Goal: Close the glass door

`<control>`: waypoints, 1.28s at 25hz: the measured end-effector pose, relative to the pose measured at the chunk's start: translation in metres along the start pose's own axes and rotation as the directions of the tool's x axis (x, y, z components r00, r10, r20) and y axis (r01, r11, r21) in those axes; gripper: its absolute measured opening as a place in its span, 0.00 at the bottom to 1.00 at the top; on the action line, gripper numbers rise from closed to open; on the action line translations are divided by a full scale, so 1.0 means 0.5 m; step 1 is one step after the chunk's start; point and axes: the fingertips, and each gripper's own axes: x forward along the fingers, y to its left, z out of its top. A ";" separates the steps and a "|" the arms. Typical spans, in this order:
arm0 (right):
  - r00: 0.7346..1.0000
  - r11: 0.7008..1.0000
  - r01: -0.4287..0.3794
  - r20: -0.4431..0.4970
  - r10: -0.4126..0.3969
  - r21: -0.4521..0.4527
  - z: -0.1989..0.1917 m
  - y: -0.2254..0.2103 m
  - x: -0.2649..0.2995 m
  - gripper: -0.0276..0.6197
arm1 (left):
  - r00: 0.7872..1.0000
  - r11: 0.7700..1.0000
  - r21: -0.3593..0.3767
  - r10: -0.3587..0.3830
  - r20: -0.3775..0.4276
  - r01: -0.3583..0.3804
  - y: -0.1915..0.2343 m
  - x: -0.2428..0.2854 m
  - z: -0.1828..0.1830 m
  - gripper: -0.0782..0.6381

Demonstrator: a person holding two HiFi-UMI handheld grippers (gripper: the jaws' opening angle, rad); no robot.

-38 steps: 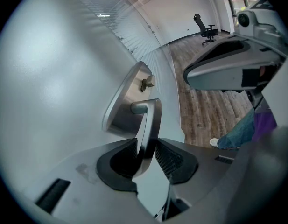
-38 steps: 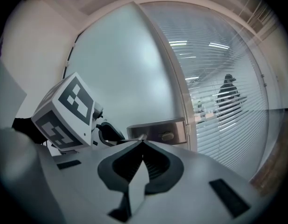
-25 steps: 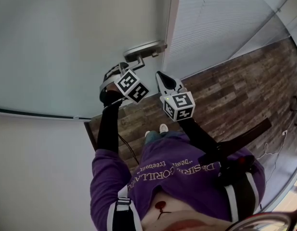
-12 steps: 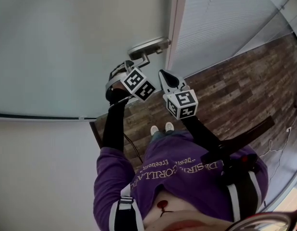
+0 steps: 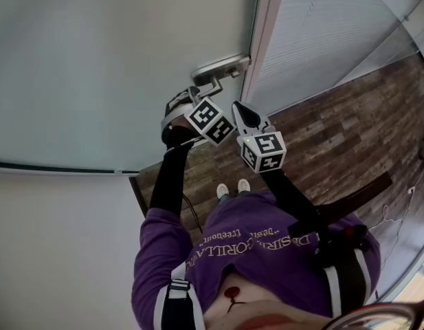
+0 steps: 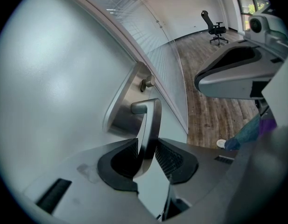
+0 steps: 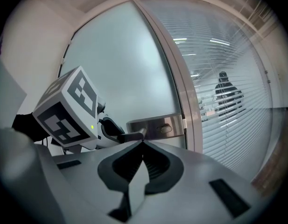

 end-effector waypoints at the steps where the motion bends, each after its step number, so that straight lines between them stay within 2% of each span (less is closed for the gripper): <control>1: 1.000 1.000 0.002 0.000 -0.002 -0.001 0.001 0.000 0.001 0.03 | 1.000 1.000 0.001 0.003 0.001 -0.003 0.003 0.001 0.002 0.26; 8: 1.000 1.000 0.008 0.003 -0.008 -0.010 0.008 0.002 0.015 0.03 | 1.000 1.000 0.005 0.005 0.014 -0.005 0.005 0.002 0.007 0.26; 21: 1.000 1.000 0.024 0.018 -0.024 -0.020 0.026 -0.003 0.035 0.03 | 0.997 0.996 -0.078 0.043 0.066 -0.038 0.017 0.006 0.013 0.29; 27: 0.999 0.999 0.044 0.023 -0.044 -0.013 0.027 -0.022 0.028 0.03 | 0.993 0.995 -0.077 0.067 0.096 -0.059 0.021 0.010 0.014 0.30; 32: 0.999 0.999 0.041 0.032 -0.040 -0.017 0.030 -0.014 0.022 0.03 | 0.995 0.994 -0.099 0.058 0.085 -0.049 0.029 0.014 0.006 0.30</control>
